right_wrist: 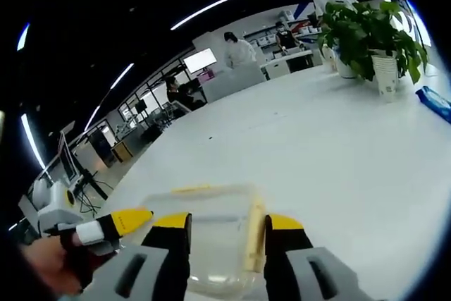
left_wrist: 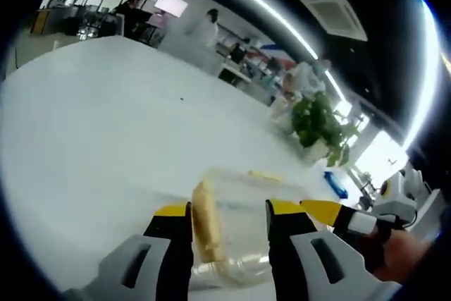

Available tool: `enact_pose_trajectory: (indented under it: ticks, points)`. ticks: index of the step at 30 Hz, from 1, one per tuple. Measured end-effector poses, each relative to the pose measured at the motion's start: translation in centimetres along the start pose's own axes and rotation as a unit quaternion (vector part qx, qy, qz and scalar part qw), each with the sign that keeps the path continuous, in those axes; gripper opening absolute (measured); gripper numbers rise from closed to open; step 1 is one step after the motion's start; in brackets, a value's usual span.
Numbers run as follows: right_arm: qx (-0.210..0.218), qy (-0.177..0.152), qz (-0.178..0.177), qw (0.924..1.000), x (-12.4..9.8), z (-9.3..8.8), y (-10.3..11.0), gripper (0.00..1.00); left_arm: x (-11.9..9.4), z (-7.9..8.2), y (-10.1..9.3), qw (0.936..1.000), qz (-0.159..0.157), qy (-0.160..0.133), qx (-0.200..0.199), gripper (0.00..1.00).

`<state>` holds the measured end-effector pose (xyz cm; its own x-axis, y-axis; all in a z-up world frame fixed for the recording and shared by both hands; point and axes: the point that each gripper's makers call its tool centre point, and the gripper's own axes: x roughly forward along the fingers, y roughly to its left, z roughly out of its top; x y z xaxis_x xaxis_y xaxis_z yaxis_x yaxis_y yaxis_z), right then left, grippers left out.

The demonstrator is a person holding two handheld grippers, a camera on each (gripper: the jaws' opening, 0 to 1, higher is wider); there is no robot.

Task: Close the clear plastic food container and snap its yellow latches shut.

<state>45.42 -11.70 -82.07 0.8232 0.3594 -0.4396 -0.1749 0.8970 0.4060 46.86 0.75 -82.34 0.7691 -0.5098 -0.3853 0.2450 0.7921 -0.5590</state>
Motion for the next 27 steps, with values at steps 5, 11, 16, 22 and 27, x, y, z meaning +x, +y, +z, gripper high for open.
enact_pose_trajectory:
  ticks: [5, 11, 16, 22, 27]
  points:
    - [0.003, 0.004, -0.002, 1.0, 0.2, -0.2, 0.3, 0.41, 0.1, -0.1, 0.1, 0.9997, 0.021, -0.007, -0.006, 0.36]
    - [0.021, -0.015, -0.02, 0.9995, 0.2, -0.2, 0.1, 0.36, 0.0, 0.0, 0.1, 0.9983, 0.044, -0.039, -0.008, 0.34]
    - [0.011, -0.023, -0.019, 0.9995, 0.1, -0.2, 0.2, 0.35, -0.2, -0.1, 0.0, 0.9973, 0.053, -0.05, 0.005, 0.33]
    - [-0.001, -0.028, -0.025, 0.9993, 0.1, -0.2, 0.3, 0.37, -0.5, -0.2, 0.0, 0.9966, 0.06, -0.057, 0.005, 0.33]
    - [-0.01, -0.022, -0.016, 0.9996, 0.2, -0.5, 0.9, 0.39, -0.8, 0.0, 0.5, 0.9963, 0.062, -0.06, 0.0, 0.34]
